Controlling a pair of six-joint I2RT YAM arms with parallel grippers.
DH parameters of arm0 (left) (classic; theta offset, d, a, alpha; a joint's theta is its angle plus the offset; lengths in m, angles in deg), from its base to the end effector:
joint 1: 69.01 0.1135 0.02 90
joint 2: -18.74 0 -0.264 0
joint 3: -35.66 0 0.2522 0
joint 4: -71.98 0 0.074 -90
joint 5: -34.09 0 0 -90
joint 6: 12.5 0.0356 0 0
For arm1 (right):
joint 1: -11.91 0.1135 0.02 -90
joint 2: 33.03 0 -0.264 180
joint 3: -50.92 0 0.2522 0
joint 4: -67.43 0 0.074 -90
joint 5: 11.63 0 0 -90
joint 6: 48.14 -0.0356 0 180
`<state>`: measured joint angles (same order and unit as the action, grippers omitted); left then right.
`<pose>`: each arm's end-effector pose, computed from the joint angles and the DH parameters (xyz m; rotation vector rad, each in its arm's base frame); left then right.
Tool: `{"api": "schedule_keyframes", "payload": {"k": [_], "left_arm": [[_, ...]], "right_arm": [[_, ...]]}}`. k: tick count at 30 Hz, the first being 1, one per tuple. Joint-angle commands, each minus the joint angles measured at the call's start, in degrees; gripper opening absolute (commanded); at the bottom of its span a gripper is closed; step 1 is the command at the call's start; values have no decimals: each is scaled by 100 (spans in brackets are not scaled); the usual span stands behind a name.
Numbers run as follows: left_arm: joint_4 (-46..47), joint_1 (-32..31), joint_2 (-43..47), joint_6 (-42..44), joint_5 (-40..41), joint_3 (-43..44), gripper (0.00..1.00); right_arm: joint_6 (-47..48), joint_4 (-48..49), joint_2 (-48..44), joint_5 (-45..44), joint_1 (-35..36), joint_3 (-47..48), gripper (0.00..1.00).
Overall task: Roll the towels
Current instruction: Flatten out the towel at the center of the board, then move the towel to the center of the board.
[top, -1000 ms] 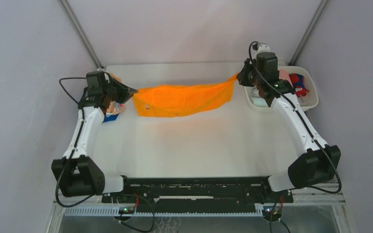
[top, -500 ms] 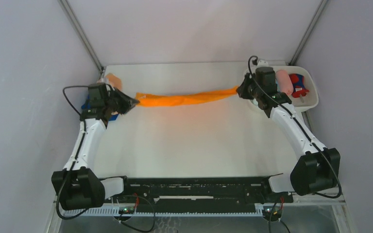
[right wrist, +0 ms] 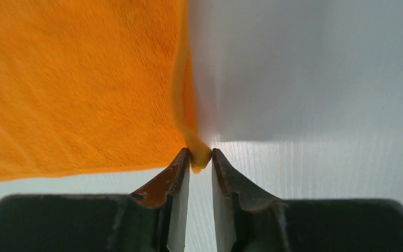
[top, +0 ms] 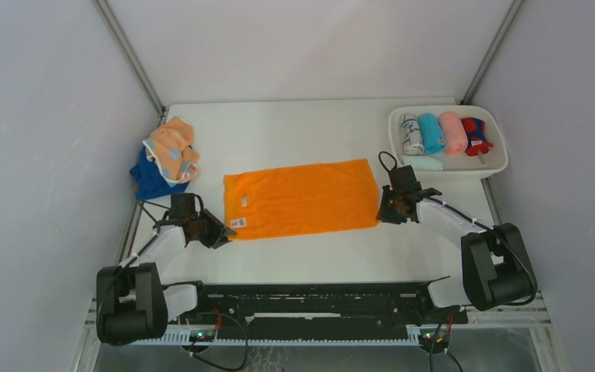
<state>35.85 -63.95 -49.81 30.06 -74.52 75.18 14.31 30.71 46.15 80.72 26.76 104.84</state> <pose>0.1895 0.0054 0.1391 -1.1409 2.5405 -0.6467 0.2413 0.0655 0.1685 0.2833 2.6701 0.2936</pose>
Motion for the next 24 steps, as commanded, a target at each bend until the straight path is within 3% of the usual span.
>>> {"api": "schedule_keyframes", "payload": {"k": [1,5,10,14,18,24], "left_arm": [[-146,10,847,-67,349,-354,39],[-944,9,1919,-127,872,-373,59],[-1596,-47,2620,211,1515,439,69],[-1465,-537,2055,348,1451,1105,69],[-884,-1094,907,322,1241,1431,65],[-126,-1355,-462,264,1061,1522,61]], "right_arm": [[-310,-229,-408,-454,319,-85,28],[-333,-650,-962,-991,620,-80,44],[52,-519,-1364,-840,635,149,46],[163,-33,-1082,-249,650,318,46],[56,309,-589,-45,650,421,46],[-19,561,116,26,562,399,46]]}}
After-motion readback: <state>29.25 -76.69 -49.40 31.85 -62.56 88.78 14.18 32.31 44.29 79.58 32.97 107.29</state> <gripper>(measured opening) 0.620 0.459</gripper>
